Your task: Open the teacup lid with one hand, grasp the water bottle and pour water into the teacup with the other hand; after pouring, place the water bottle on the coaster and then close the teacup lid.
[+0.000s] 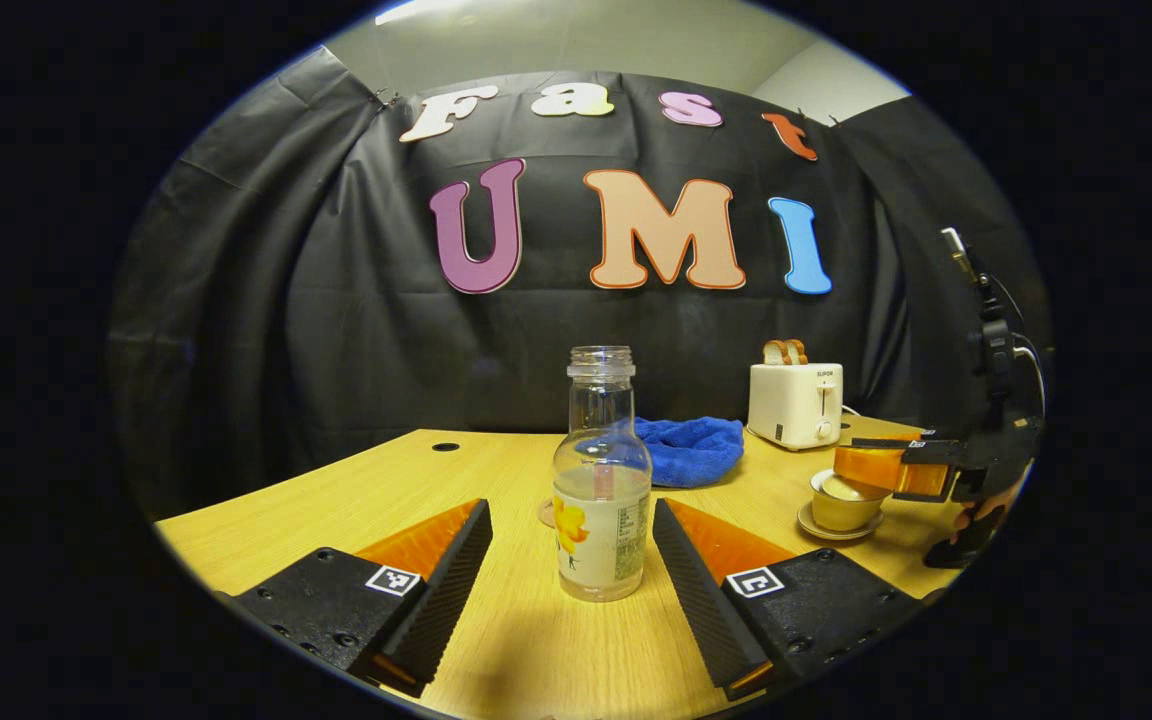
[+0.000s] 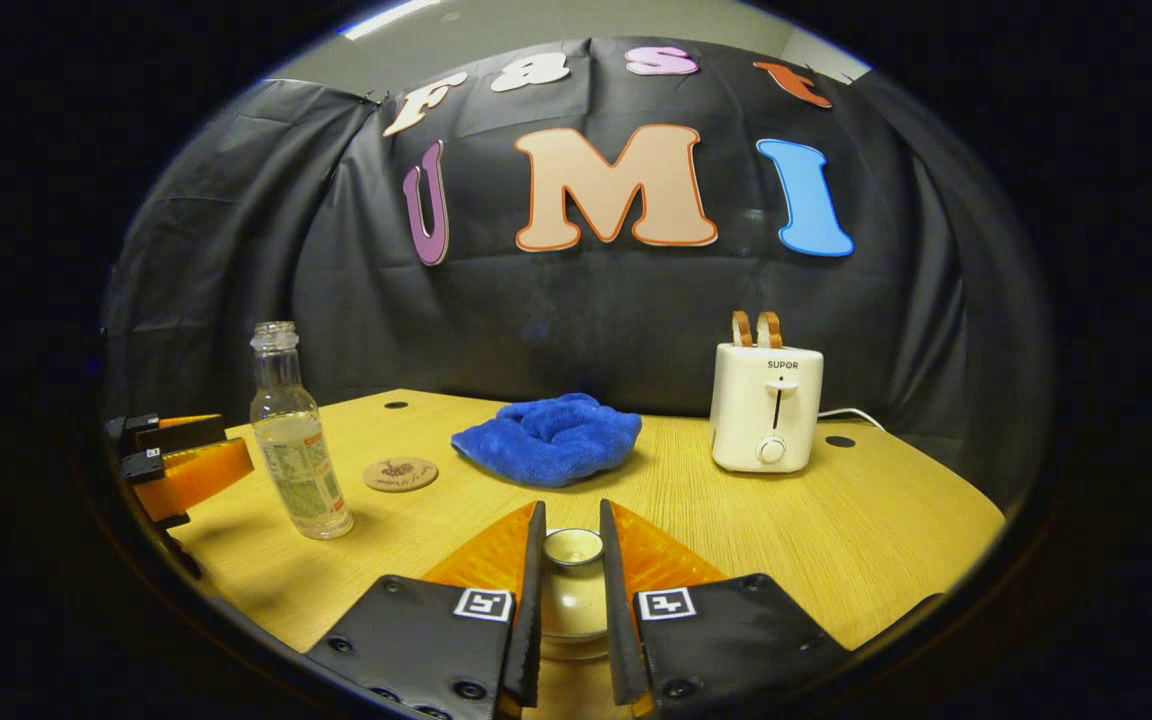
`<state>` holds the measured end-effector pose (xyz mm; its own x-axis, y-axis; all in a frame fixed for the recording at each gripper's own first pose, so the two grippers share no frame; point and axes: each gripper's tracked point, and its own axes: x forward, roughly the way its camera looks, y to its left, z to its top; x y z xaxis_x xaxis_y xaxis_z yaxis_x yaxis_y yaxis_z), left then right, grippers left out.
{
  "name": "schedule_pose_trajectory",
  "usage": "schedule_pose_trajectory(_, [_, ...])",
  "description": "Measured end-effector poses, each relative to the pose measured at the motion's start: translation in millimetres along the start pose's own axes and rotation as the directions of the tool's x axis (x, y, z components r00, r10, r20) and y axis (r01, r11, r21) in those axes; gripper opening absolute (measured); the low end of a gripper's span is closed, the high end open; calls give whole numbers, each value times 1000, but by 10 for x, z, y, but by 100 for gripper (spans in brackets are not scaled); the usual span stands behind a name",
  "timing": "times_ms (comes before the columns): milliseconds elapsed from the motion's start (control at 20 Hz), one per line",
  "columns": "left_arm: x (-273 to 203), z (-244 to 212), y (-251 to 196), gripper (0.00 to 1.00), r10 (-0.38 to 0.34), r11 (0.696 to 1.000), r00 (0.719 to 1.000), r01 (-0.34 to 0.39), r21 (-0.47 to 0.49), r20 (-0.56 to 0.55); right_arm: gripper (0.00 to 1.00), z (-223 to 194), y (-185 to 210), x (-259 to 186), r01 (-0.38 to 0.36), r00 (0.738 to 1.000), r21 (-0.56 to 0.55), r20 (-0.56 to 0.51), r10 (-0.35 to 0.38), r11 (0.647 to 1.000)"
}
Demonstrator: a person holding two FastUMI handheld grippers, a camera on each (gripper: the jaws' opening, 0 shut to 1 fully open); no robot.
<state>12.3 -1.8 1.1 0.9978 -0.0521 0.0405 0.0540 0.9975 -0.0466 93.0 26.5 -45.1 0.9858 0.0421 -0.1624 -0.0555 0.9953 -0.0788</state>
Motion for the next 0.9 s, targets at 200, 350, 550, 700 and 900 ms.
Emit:
schedule_pose_trajectory(200, [171, -14, -45, 95, -34, 999, 999, 34, -2, -13, 31, 59, -57, -82, 9, 999, 8, 49, -10, 1000])
schedule_pose_trajectory(350, [314, -142, -132, 95, -86, 996, 993, 85, -10, -84, 31, 93, -130, -153, 24, 997, 27, 76, -26, 999])
schedule_pose_trajectory(550, [443, -194, -202, 95, -130, 991, 983, 129, -19, -127, 31, 119, -232, -278, 55, 993, 33, 102, -58, 998])
schedule_pose_trajectory(700, [572, -258, -259, 95, -154, 988, 974, 152, -20, -164, 31, 114, -350, -422, 84, 991, 36, 103, -87, 996])
schedule_pose_trajectory(900, [712, -365, -303, 95, -161, 987, 960, 163, -12, -229, 31, 113, -635, -620, 180, 977, 43, 105, -184, 983])
